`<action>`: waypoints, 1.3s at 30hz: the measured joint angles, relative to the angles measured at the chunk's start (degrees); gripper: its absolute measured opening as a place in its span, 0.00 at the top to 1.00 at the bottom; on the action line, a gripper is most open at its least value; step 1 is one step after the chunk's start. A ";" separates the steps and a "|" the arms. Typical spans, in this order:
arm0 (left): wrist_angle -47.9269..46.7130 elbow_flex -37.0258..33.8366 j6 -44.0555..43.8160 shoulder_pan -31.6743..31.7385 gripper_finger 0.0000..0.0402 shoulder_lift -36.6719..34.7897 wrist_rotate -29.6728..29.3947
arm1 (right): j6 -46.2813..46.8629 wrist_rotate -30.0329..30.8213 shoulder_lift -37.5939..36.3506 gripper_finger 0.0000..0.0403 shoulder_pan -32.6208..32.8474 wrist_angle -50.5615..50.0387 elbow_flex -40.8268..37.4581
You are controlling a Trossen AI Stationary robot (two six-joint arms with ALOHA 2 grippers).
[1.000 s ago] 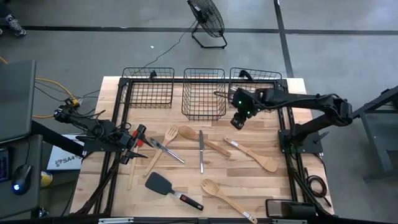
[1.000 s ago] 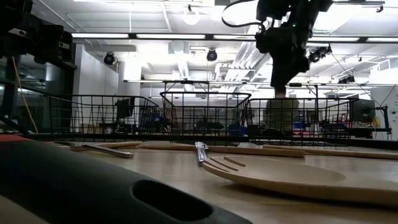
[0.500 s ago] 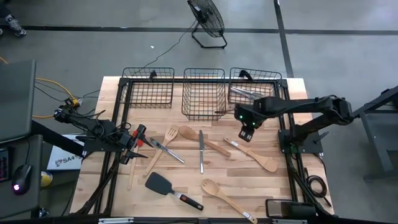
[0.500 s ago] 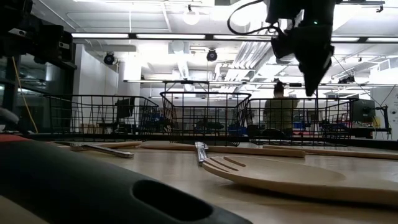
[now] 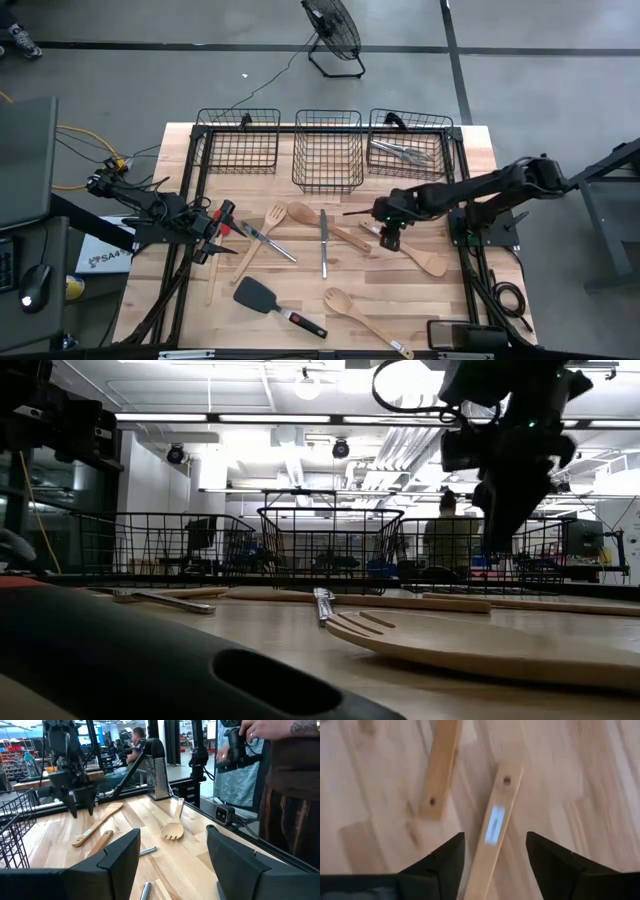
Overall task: Pick & Place Kitchen Items
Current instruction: Put the brown serving spoon into the middle wire basket
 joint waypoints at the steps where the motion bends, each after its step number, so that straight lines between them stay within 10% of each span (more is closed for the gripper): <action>1: 0.00 0.00 0.01 0.02 0.43 0.01 0.00 | -0.20 1.04 0.81 0.48 0.14 1.28 -0.24; 30: 0.00 -0.02 0.02 0.00 0.43 0.00 0.00 | 13.20 3.64 15.24 0.46 -0.07 9.15 -0.31; 39: 0.00 0.00 0.00 0.01 0.43 0.01 0.00 | 16.45 4.09 15.36 0.70 -0.19 8.00 -0.40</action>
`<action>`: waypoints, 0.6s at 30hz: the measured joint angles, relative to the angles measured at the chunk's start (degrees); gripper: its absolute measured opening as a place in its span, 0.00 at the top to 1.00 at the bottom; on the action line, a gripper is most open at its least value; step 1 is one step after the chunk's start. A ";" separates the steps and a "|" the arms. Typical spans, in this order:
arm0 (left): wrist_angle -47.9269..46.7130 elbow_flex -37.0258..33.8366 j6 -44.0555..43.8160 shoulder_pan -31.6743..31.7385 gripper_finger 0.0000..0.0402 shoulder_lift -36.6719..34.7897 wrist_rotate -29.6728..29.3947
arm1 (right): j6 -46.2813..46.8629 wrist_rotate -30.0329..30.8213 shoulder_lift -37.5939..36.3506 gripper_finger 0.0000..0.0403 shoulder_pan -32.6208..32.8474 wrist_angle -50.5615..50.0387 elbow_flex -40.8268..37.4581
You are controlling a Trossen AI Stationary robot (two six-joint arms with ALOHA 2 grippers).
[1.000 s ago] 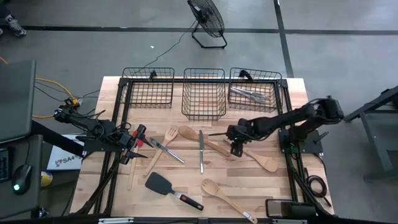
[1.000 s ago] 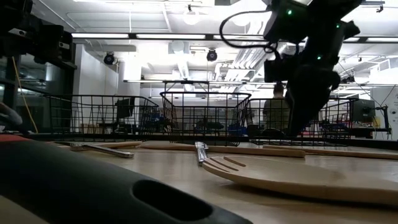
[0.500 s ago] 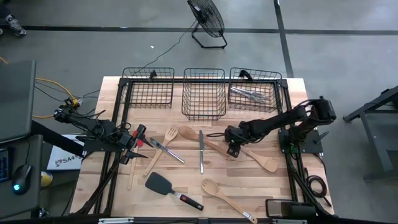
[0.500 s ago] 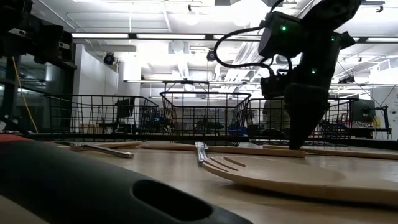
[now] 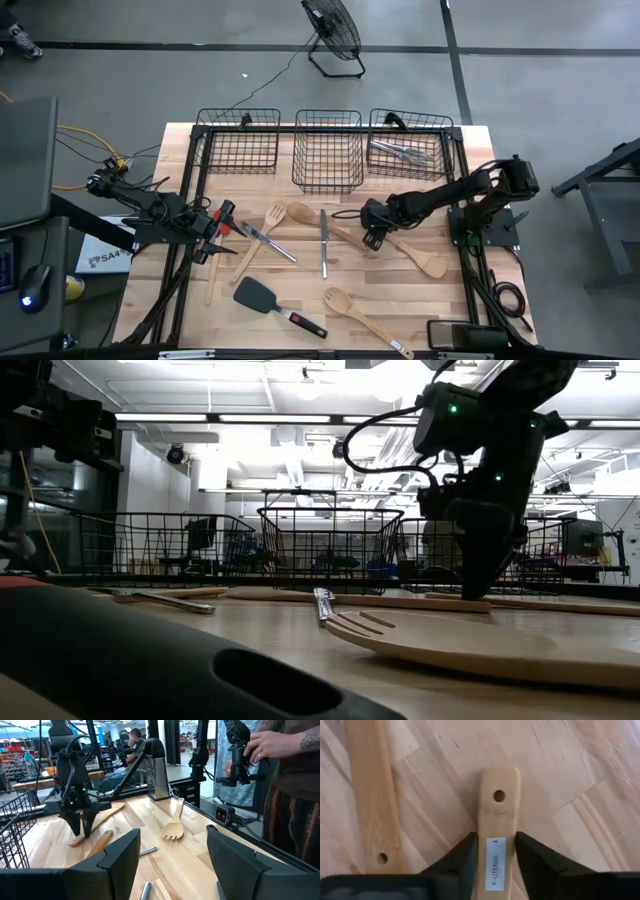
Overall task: Pick & Place Kitchen Items
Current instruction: Put the brown serving spoon into the middle wire basket
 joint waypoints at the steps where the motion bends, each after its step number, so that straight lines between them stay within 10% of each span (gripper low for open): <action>1: 0.00 -0.02 0.02 -0.01 0.43 0.00 0.00 | 0.01 -0.03 0.00 0.74 -0.01 -0.05 0.00; 18: 0.00 0.00 0.01 0.01 0.43 0.00 0.00 | 3.19 -6.10 -5.13 0.80 -0.77 0.12 -0.48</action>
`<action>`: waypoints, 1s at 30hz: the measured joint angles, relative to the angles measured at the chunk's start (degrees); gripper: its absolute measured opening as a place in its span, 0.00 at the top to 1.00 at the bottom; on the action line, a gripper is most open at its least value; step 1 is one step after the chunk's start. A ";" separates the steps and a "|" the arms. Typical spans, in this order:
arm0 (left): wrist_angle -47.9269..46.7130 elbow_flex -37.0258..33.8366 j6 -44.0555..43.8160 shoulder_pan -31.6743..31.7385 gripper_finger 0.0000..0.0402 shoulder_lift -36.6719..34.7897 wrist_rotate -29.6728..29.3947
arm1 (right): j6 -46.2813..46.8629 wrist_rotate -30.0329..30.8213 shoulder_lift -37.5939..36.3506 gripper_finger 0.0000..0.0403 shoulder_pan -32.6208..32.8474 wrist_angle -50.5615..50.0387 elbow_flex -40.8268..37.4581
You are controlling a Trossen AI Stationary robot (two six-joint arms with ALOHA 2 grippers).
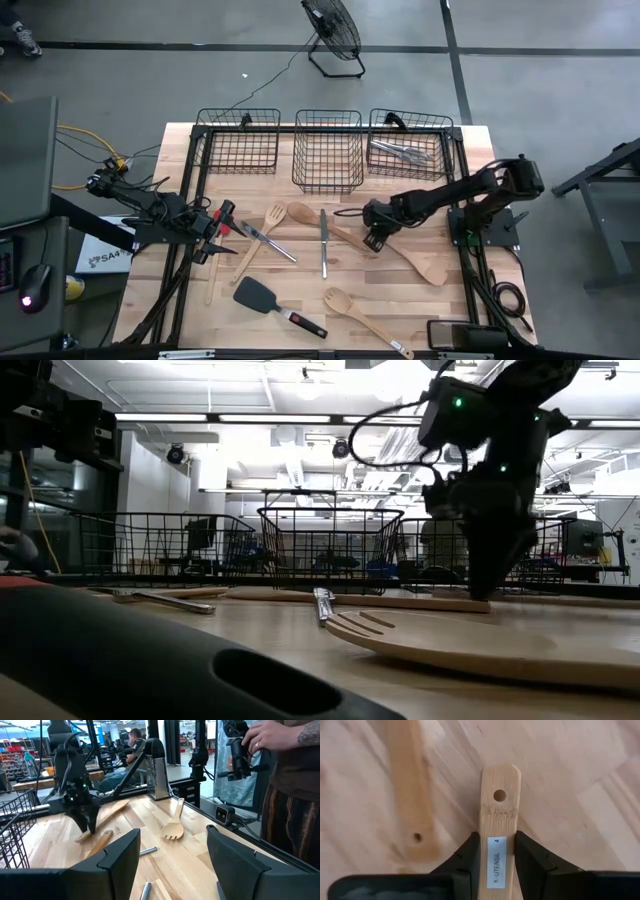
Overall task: Pick & Place Kitchen Items
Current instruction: Put the brown serving spoon into the middle wire basket
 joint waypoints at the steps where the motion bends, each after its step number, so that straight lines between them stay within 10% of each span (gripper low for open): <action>1: 0.00 0.00 -0.01 -0.02 0.43 0.00 0.00 | -0.03 -0.26 -0.79 0.80 -0.29 0.15 0.01; 30: 0.00 -0.01 0.01 -0.01 0.43 0.00 0.00 | -9.26 9.84 -20.75 0.80 -4.71 1.26 9.29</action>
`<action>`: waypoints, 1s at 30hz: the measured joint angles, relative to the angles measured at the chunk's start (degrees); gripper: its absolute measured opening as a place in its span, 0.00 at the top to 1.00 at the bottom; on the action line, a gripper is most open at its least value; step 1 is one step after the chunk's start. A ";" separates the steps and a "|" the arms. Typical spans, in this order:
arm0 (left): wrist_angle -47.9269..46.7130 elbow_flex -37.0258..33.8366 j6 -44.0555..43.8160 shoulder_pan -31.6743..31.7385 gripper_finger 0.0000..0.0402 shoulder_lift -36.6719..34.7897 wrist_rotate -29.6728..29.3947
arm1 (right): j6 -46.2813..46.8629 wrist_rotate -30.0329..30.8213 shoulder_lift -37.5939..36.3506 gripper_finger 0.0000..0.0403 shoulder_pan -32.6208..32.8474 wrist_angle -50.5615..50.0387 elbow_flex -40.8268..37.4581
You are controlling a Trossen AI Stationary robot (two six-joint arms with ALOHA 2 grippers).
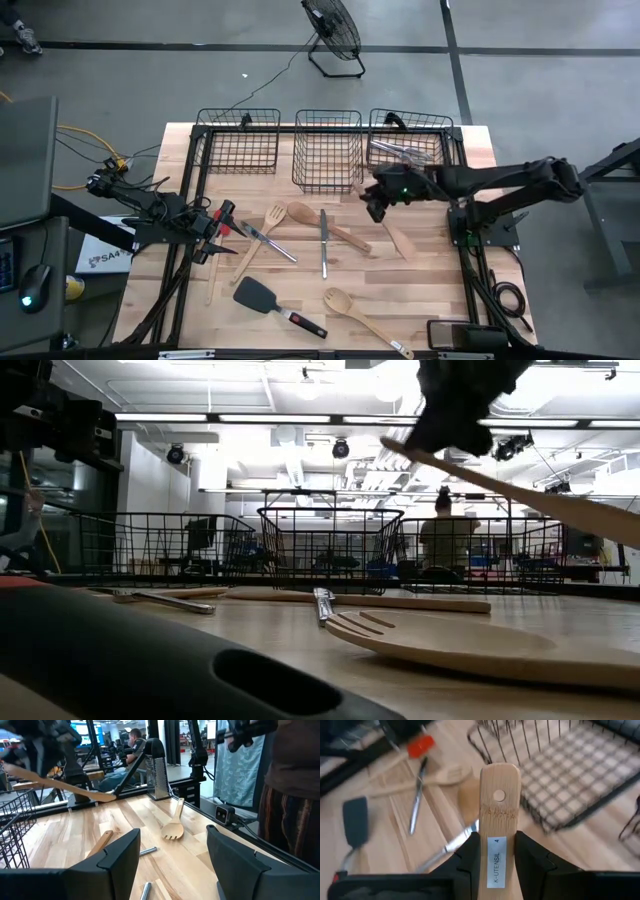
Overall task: Pick & Place Kitchen Items
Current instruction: Put the brown serving spoon into the middle wire basket
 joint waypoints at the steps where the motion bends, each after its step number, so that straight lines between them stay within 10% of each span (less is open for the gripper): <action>1: 0.00 0.00 -0.01 0.00 0.43 0.00 0.00 | -0.98 0.16 -0.17 0.80 -0.31 -0.08 0.76; 30: 0.00 0.01 -0.01 -0.01 0.43 -0.01 0.00 | -11.44 -6.17 -0.66 0.80 -8.34 15.75 6.43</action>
